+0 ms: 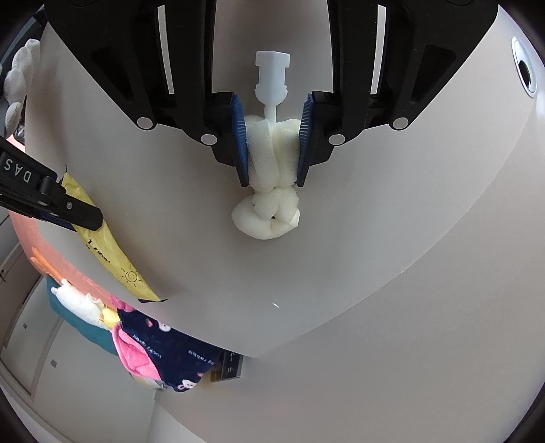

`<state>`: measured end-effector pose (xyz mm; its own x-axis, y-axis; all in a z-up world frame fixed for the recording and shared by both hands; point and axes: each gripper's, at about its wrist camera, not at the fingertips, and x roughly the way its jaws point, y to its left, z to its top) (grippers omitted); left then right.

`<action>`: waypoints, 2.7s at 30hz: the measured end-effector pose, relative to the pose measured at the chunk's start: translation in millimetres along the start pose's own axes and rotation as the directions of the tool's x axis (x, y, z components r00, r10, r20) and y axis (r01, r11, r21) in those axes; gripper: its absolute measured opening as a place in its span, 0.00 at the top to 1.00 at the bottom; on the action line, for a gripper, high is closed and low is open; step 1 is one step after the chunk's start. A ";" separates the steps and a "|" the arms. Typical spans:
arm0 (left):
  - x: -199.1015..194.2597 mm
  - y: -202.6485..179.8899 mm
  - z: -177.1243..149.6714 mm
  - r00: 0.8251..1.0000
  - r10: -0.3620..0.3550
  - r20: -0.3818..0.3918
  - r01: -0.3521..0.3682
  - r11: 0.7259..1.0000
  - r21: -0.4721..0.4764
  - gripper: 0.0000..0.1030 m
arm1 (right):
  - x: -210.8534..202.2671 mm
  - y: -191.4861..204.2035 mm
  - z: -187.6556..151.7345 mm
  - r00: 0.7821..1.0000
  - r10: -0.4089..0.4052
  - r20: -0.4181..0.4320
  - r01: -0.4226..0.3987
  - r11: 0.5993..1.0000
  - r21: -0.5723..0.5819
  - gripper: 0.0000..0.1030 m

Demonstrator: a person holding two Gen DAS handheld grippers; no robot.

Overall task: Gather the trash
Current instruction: 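Grasp the white figurine with the left tool while the right tool grasps the yellow wrapper, then carry the figurine and yellow wrapper over the trash bag and release both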

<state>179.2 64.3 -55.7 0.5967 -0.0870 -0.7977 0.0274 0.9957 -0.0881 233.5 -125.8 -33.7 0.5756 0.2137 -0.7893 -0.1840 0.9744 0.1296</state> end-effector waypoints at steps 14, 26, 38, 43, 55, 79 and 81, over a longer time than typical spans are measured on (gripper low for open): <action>-43.7 -46.2 -25.7 0.998 -0.056 0.031 0.055 0.998 0.043 0.76 | -51.4 -20.2 -30.5 0.999 0.014 0.031 -0.015 1.000 0.020 0.70; -72.2 -97.5 -38.1 0.994 -0.096 0.052 0.090 0.989 0.117 0.76 | -96.9 -46.4 -69.7 0.998 -0.014 0.058 0.011 0.999 0.044 0.70; -90.0 -143.7 -56.6 0.989 -0.138 0.050 0.127 0.975 0.180 0.76 | -133.7 -78.7 -107.0 0.996 -0.027 0.081 0.020 0.995 0.098 0.70; -92.9 -163.9 -63.7 0.986 -0.160 0.042 0.148 0.968 0.203 0.75 | -145.9 -94.1 -119.9 0.995 -0.041 0.089 0.031 0.992 0.119 0.70; -102.0 -217.7 -79.6 0.973 -0.228 0.019 0.213 0.934 0.286 0.75 | -178.2 -136.1 -154.8 0.991 -0.090 0.102 0.070 0.979 0.190 0.70; -122.7 -319.5 -118.9 0.937 -0.344 -0.066 0.336 0.831 0.443 0.74 | -243.4 -232.2 -221.8 0.967 -0.225 0.117 0.168 0.914 0.370 0.70; -122.2 -327.2 -122.3 0.931 -0.356 -0.079 0.351 0.819 0.455 0.73 | -247.4 -237.5 -226.8 0.964 -0.238 0.115 0.179 0.908 0.378 0.70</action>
<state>-0.8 -254.6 -2.3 0.4827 -0.4376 -0.7587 0.5965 0.7985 -0.0810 -45.9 -426.0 -5.4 0.6906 -0.0182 -0.7230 0.2374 0.9500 0.2028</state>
